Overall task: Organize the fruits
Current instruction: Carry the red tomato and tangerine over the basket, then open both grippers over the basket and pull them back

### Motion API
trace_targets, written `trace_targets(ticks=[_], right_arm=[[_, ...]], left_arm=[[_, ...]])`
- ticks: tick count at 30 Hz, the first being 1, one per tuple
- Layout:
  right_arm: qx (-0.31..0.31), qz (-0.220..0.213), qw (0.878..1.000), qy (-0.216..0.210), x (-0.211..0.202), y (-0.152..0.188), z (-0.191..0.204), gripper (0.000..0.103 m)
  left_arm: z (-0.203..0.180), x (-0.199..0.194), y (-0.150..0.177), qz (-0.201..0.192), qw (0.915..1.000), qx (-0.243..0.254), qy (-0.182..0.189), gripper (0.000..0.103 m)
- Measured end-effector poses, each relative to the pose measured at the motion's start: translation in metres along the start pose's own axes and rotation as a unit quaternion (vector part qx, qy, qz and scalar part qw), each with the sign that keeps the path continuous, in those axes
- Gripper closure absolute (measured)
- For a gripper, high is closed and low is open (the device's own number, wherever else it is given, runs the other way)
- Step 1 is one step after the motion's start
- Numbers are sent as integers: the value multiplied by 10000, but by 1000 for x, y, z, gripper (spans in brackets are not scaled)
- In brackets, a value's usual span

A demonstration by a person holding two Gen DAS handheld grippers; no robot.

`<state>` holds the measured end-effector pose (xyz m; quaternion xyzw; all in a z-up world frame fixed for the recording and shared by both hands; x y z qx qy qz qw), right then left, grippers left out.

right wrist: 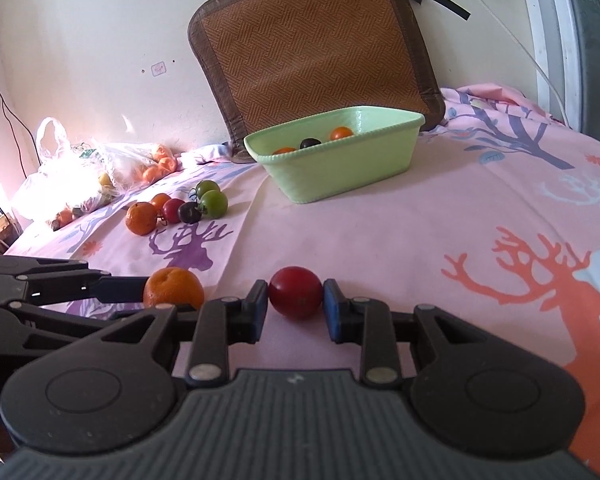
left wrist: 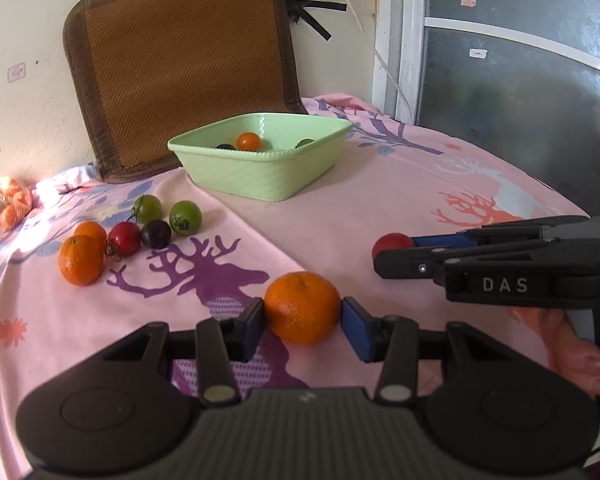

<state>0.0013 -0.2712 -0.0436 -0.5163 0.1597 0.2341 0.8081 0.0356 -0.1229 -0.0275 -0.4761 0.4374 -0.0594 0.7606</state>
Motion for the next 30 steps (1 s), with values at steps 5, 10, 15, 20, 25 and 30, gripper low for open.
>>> trace_targets(ticks=[5,10,15,20,25,30], right_arm=[[79,-273,9996,21,0,-14,-4,72],[-41,-1023,9947,12,4,-61,-5,71],[-139,-1268,9917,151,35,-100,-15,71],[-337,-1077,9929,381,67,-112,-29,71],[-462,-995,9930,441,80,-110,-28,70],[-527,-1042,9919,496,81,-108,-26,69]], left_arm=[[14,2,-30,-227,9997,24,14,61],[41,23,-84,-585,9981,-177,-70,61],[64,70,-113,-484,9980,-397,-104,61],[70,99,-115,-281,9986,-457,-25,61],[65,109,-110,-239,9991,-342,-68,60],[65,105,-111,-275,9988,-374,-152,55]])
Point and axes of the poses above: each gripper's, at about its wrist camera, not at the fingertips, and x roughly the way its jaws point, z to its left, y to its underside, the point moved 3 cm from there along x, roughly the way its jaws point, and after that the axes turned 12 degrees about x, right-handed, at the moved point
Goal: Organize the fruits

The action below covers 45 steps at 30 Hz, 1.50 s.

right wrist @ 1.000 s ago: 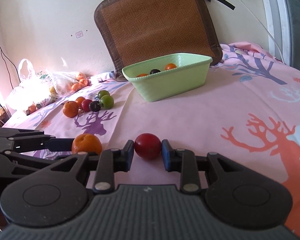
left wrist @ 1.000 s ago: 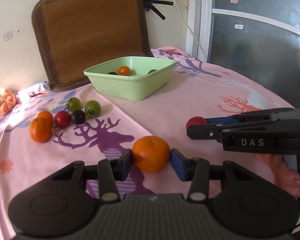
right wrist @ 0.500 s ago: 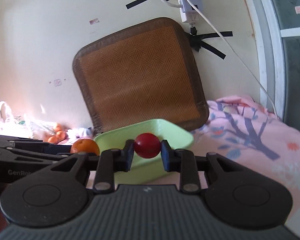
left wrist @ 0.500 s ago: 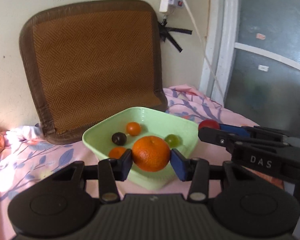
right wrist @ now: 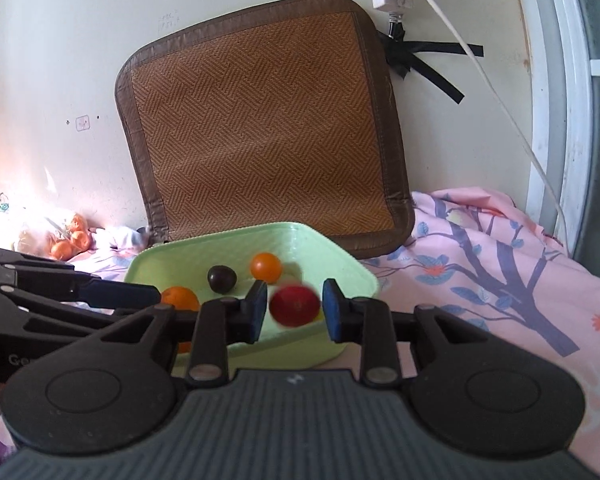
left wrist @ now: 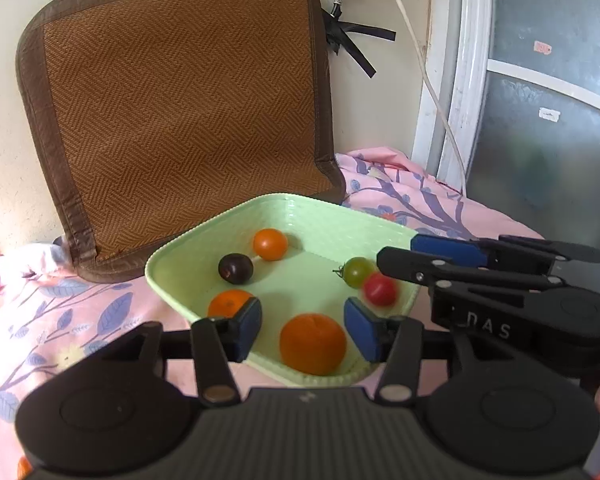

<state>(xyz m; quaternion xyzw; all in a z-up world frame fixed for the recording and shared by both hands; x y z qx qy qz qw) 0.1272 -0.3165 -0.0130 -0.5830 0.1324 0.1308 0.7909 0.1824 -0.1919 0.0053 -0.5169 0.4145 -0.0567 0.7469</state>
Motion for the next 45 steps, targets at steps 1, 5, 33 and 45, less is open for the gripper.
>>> trace_targets(ticks=[1,5,33,45], right_arm=[[41,2,10000,-1,-1,-1,0,69],[102,-64,9999,16,-11,-1,2,69],[1013,744,9919,167,-96,92,53,69],[980,712,9925,176,-96,93,54,69]], left_arm=[[1,-3,0,-21,10000,-19,-13,54],[-2,-23,3,-68,9998,-122,-110,54],[7,-123,129,486,9893,-620,-1228,49],[10,-123,132,366,9899,-722,-1163,48]])
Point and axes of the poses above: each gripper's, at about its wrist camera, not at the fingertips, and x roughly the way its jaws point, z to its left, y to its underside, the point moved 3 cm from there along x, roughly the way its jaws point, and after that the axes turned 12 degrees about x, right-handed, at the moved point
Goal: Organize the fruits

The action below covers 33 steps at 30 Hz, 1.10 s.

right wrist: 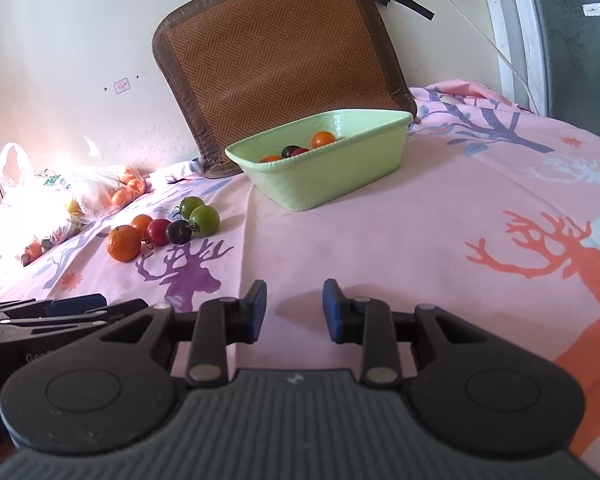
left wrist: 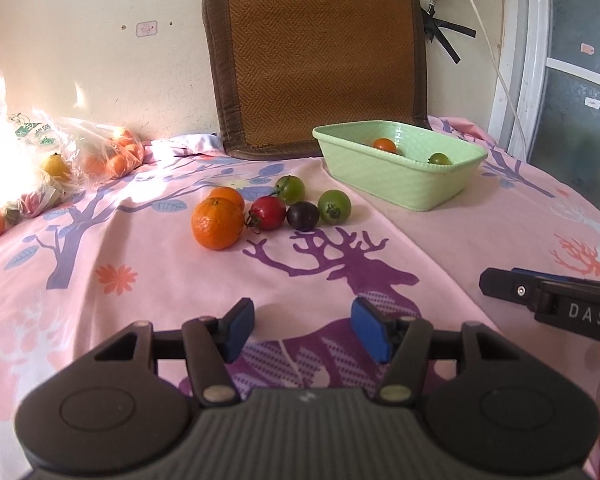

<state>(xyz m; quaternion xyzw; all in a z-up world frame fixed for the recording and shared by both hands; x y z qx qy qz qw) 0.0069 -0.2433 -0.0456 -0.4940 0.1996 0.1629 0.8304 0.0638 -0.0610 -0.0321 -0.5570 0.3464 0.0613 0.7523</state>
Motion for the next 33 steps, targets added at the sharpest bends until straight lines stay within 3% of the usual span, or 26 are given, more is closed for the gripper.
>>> trace_targets(ticks=[12,33], right_arm=[[46,-66,9999,-117,-2,-1,-1,69],[171,-113,9995,-223,-6,-3,-3,69]], left_arm=[[-4,-7,0,-230,9997,77,-5,47],[-5,-9,0,-306,9995,86,49,44]])
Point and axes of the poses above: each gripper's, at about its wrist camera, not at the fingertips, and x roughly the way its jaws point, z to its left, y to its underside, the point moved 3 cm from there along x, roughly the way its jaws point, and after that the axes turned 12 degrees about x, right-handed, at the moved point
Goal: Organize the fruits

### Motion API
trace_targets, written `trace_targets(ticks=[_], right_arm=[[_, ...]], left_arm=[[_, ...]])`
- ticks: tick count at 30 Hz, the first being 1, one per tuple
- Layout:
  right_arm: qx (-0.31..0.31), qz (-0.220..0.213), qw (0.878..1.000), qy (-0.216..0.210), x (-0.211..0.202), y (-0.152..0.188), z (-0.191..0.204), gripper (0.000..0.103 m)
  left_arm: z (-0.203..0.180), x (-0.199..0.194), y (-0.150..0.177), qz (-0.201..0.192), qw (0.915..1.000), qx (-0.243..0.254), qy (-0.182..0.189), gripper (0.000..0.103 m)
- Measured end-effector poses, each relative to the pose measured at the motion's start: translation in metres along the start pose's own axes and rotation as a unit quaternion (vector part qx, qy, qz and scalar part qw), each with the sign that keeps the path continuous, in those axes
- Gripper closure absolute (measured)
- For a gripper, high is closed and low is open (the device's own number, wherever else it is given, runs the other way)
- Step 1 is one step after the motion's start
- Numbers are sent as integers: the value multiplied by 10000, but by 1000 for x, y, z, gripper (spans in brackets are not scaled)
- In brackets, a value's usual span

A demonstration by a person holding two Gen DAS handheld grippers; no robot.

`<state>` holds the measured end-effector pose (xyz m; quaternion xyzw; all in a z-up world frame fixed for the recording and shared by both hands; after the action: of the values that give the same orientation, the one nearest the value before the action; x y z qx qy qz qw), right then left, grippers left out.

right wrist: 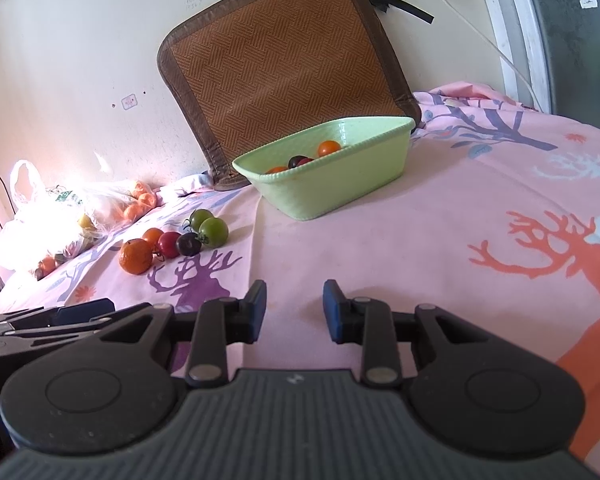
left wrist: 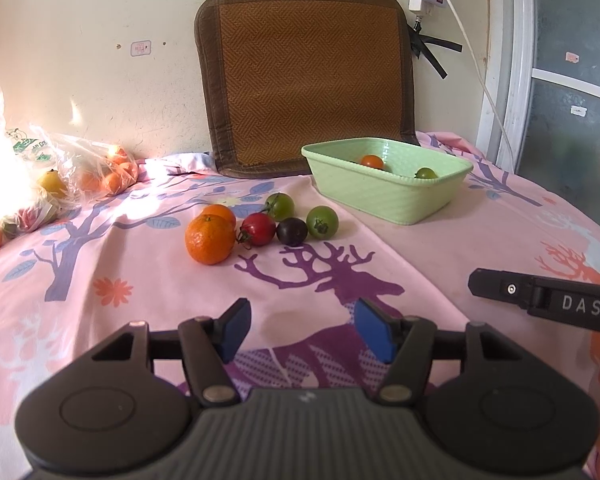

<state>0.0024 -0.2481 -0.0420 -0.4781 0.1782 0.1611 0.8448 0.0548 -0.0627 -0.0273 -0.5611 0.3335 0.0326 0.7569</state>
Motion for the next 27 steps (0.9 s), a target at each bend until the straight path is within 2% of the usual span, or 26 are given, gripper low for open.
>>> trace_targets(ticks=[27], right_arm=[[45,-6,10000,-42,-1,-1,-1,69]], left_arm=[[0,-3,0,-122,9999,-72,73,41]])
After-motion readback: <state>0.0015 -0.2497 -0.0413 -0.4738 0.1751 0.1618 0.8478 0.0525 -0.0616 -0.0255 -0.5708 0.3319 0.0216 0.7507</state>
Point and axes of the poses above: each gripper's, at about its wrist camera, not at the fingertips, and x roughly the way its jaws point, z to its left, y to its underside, the point moved 3 cm from there along x, roughly the way its jaws point, and after that the axes turned 12 degrees about x, right-handed, at the moved point
